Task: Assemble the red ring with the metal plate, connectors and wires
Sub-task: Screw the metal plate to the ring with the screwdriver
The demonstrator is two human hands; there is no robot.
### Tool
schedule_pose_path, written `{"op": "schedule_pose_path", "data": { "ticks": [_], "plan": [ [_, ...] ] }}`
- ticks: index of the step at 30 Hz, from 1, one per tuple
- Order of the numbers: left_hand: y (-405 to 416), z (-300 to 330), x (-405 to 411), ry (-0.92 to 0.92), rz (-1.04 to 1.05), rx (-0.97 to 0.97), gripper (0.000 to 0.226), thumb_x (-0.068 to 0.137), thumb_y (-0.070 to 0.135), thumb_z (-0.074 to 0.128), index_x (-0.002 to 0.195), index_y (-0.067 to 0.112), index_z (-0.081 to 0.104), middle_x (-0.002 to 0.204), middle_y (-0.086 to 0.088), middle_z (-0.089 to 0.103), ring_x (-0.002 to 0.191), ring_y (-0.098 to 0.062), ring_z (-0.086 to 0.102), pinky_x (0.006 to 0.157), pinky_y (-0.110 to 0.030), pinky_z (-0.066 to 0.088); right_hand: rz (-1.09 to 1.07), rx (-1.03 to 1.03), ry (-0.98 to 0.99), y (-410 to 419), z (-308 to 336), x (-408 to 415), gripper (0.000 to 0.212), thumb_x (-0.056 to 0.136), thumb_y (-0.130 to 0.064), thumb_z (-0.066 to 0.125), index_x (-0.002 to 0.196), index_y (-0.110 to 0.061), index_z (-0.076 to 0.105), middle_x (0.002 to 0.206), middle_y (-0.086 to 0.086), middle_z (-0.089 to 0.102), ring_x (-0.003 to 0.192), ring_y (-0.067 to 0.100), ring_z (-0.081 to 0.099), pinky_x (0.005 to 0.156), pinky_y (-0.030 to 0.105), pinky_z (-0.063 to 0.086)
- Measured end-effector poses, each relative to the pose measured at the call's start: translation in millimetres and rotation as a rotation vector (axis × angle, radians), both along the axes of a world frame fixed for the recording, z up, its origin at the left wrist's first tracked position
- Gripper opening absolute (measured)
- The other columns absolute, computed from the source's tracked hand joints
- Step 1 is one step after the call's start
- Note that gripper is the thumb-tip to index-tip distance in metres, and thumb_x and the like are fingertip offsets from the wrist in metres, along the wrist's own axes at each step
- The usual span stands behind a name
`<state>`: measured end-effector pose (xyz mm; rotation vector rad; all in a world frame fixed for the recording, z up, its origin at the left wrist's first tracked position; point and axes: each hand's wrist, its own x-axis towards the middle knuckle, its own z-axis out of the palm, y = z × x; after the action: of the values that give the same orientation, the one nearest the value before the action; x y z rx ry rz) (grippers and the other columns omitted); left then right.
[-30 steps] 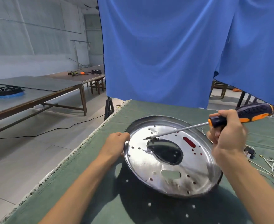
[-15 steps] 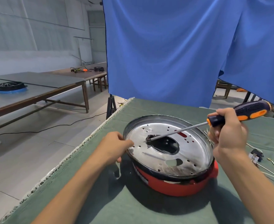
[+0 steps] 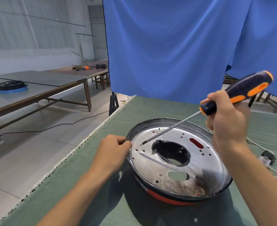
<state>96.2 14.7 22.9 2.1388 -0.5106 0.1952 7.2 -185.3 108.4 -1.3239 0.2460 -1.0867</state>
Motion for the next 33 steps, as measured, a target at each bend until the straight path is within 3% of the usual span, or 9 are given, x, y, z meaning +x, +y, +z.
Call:
{"op": "schedule_pose_path", "data": {
  "ticks": [6,11,15,17,20,23,26,29,33],
  "plan": [
    [-2.3,-1.0,-6.6,-0.032,0.025,0.036,0.027,0.066,0.029,0.046,0.049,0.012,0.034,0.046,0.001,0.027,0.054,-0.021,0.025,0.051,-0.032,0.022,0.036,0.01,0.007,3.1,5.4,9.3,0.03,0.07,-0.026,0.056,0.041,-0.021,0.06,0.044,-0.007,0.054,0.034,0.006,0.036,0.041,0.017,0.028],
    [-6.1,-3.4,-11.2,-0.034,0.046,0.069,0.014,0.08,0.021,0.053,0.077,0.011,0.063,0.065,-0.006,0.06,0.072,-0.03,0.056,0.062,-0.04,0.047,0.075,0.04,-0.032,-2.6,1.7,5.7,0.034,0.08,-0.016,0.056,0.047,-0.016,0.058,0.039,-0.009,0.047,0.033,0.006,0.03,0.037,0.014,0.025],
    [-4.5,-1.1,-10.0,-0.012,0.056,0.038,0.028,0.073,0.031,0.044,0.08,0.011,0.062,0.069,-0.01,0.061,0.075,-0.031,0.056,0.066,-0.043,0.047,0.066,0.088,-0.017,-6.5,-2.3,9.7,0.037,0.085,-0.012,0.056,0.048,-0.015,0.056,0.039,-0.008,0.046,0.033,0.007,0.029,0.037,0.015,0.025],
    [-3.7,-1.8,-8.7,-0.022,0.06,0.055,0.02,0.079,0.026,0.049,0.081,0.012,0.062,0.069,-0.01,0.062,0.075,-0.031,0.057,0.068,-0.043,0.048,0.066,0.07,0.003,-6.6,-5.7,11.9,0.034,0.085,-0.013,0.055,0.051,-0.013,0.055,0.038,-0.008,0.046,0.034,0.006,0.03,0.037,0.017,0.026],
    [-3.5,-3.9,-5.8,-0.013,0.067,0.057,0.013,0.086,0.02,0.052,0.081,0.014,0.062,0.069,-0.007,0.064,0.074,-0.028,0.059,0.069,-0.042,0.049,0.062,0.049,0.004,-6.1,-10.7,14.5,0.036,0.086,-0.013,0.055,0.05,-0.015,0.056,0.039,-0.01,0.046,0.035,0.004,0.034,0.04,0.015,0.03],
    [-4.1,-1.9,-3.1,-0.018,0.1,-0.013,0.011,0.09,0.026,0.054,0.084,0.024,0.063,0.067,0.002,0.066,0.07,-0.014,0.061,0.069,-0.035,0.048,0.074,0.075,-0.03,-5.1,-12.3,15.0,0.043,0.084,-0.014,0.056,0.041,-0.019,0.058,0.039,-0.01,0.046,0.034,0.005,0.031,0.038,0.016,0.027],
    [-7.1,1.4,3.8,0.042,0.104,-0.1,0.014,0.09,0.028,0.057,0.084,0.021,0.068,0.07,0.004,0.069,0.064,-0.006,0.061,0.062,-0.028,0.043,0.079,0.104,-0.049,-5.9,-11.1,15.0,0.038,0.077,-0.019,0.056,0.039,-0.02,0.057,0.038,-0.01,0.045,0.033,0.007,0.028,0.038,0.015,0.024],
    [-10.9,7.3,8.1,0.165,0.064,-0.16,0.011,0.086,0.02,0.061,0.078,0.018,0.068,0.056,-0.002,0.065,0.035,-0.005,0.046,0.041,-0.02,0.036,0.061,0.125,-0.057,-8.4,-8.5,13.8,0.038,0.077,-0.019,0.057,0.039,-0.021,0.056,0.04,-0.009,0.048,0.033,0.007,0.028,0.038,0.015,0.023],
    [-16.4,22.0,5.3,0.282,-0.004,-0.238,0.01,0.081,0.008,0.058,0.079,0.016,0.063,0.039,-0.002,0.054,0.025,-0.01,0.039,0.031,-0.009,0.023,0.016,0.151,-0.072,-12.7,-5.1,10.5,0.025,0.077,-0.02,0.057,0.052,-0.018,0.052,0.04,-0.008,0.049,0.032,0.008,0.029,0.037,0.015,0.022]
  ]
}}
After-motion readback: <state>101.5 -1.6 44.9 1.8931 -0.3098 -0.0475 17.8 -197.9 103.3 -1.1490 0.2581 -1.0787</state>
